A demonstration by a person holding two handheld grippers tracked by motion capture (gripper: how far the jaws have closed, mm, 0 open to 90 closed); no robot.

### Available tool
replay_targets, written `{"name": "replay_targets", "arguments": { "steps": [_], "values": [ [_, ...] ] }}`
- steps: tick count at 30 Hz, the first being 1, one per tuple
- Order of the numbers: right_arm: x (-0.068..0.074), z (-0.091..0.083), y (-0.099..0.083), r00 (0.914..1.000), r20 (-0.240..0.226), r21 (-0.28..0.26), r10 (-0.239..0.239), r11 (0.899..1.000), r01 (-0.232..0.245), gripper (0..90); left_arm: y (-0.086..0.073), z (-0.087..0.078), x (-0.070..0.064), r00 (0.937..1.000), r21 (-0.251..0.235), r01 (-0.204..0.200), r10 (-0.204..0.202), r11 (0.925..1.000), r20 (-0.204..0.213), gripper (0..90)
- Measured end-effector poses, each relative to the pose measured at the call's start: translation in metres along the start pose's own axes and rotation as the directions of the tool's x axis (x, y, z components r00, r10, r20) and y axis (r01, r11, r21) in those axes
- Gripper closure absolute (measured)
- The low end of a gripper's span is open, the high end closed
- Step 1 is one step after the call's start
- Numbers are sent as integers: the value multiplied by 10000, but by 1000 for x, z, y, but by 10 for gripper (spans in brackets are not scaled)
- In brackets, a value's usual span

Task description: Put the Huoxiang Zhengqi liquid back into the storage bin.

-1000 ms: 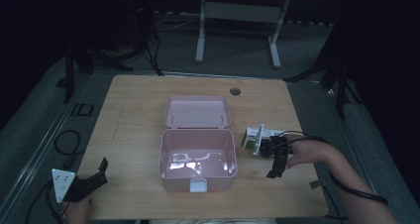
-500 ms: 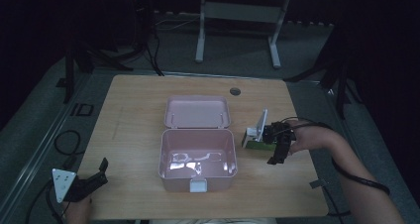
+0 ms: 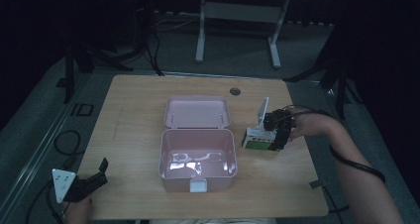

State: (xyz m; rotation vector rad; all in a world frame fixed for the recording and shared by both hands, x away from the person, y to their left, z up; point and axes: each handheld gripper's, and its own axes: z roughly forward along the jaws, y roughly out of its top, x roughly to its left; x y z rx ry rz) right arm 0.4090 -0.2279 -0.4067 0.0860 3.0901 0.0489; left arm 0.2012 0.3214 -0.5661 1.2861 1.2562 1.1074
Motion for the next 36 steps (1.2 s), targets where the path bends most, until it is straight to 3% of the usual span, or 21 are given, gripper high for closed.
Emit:
{"name": "replay_targets", "arguments": {
  "steps": [15,30,36],
  "values": [
    [-33,18,-1,9985,-189,464,520,9976,-510,257,0,0,0,10000,22,-20,20,10000,0,2],
    [-44,45,4,9972,-457,830,590,9950,-551,364,0,0,0,10000,18,-28,28,10000,3,2],
    [-48,55,6,9965,-489,930,682,9936,-634,445,0,0,0,10000,-11,11,-11,10000,0,2]
  ]
}}
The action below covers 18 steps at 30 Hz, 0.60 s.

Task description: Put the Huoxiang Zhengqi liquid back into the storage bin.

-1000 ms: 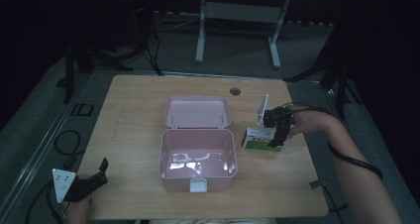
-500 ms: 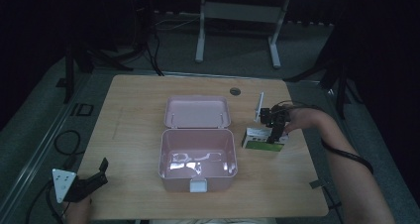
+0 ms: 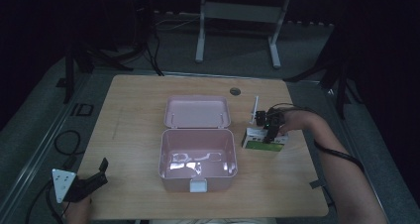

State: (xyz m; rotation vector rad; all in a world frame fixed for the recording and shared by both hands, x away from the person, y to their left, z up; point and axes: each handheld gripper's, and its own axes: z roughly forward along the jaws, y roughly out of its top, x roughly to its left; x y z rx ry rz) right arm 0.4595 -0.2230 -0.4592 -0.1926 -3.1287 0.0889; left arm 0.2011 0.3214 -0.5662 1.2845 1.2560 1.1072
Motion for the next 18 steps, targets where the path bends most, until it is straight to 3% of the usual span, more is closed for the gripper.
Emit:
{"name": "replay_targets", "arguments": {
  "steps": [5,6,8,18],
  "values": [
    [-1,4,0,10000,-20,72,55,10000,-55,512,0,0,0,10000,19,-24,24,10000,0,2],
    [0,3,0,10000,-88,-1,-7,10000,7,578,0,0,0,10000,11,-8,8,10000,-14,2],
    [0,2,0,9999,-111,-44,40,10000,-41,610,0,0,0,10000,25,-15,15,10000,-12,2],
    [6,0,1,9998,-96,278,-196,9994,199,615,0,0,0,10000,23,-11,11,10000,-12,2]
  ]
}}
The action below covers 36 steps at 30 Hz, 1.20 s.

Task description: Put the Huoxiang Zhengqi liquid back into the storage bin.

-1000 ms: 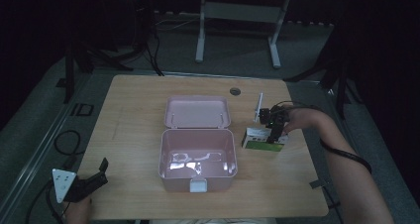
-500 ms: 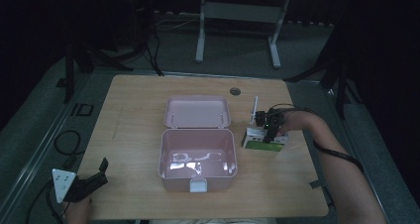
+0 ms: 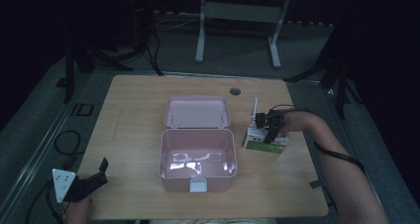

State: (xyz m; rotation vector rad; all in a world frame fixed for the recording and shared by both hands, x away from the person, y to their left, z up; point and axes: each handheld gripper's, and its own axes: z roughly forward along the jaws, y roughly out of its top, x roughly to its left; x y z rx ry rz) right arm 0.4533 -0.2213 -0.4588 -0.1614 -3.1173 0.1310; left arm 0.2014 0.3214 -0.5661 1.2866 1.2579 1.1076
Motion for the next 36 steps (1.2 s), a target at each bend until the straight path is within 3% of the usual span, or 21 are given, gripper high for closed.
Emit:
{"name": "replay_targets", "arguments": {
  "steps": [5,9,15,25,36],
  "values": [
    [5,-3,-3,9997,-96,-17,-245,9997,245,615,0,0,0,10000,-7,3,-3,10000,2,2],
    [15,-10,-6,9965,21,-99,-842,9964,842,615,0,0,0,10000,9,-8,8,10000,-2,2],
    [24,-16,-9,9965,-25,-165,-833,9964,833,615,0,0,-1,10000,16,-33,33,10000,-48,2],
    [52,-19,-10,9934,-263,-54,-1119,9937,1118,615,0,0,-1,10000,14,-44,44,10000,-44,2],
    [71,-35,-13,9961,-98,-119,-876,9961,874,615,0,0,-1,10000,20,-46,46,10000,-59,2]
  ]
}}
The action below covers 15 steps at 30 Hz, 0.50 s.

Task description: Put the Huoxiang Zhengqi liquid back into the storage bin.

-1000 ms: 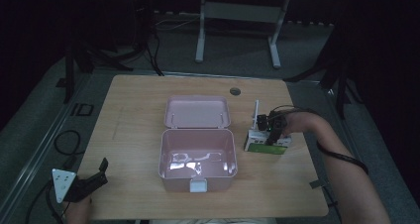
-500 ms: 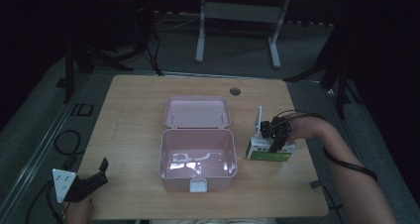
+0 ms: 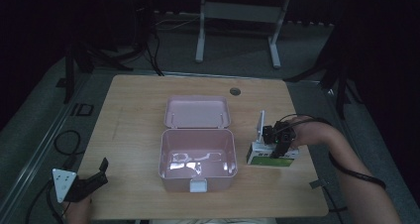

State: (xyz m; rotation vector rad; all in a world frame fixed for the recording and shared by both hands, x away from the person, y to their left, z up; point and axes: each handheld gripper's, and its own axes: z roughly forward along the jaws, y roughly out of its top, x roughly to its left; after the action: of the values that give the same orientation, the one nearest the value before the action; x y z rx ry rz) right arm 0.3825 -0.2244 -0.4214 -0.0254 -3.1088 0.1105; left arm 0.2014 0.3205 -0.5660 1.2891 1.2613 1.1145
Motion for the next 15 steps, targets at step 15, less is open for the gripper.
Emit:
{"name": "replay_targets", "arguments": {
  "steps": [15],
  "values": [
    [12,-48,1,9992,213,-150,352,9993,-349,615,0,0,0,10000,-12,15,-15,10000,21,2]
  ]
}}
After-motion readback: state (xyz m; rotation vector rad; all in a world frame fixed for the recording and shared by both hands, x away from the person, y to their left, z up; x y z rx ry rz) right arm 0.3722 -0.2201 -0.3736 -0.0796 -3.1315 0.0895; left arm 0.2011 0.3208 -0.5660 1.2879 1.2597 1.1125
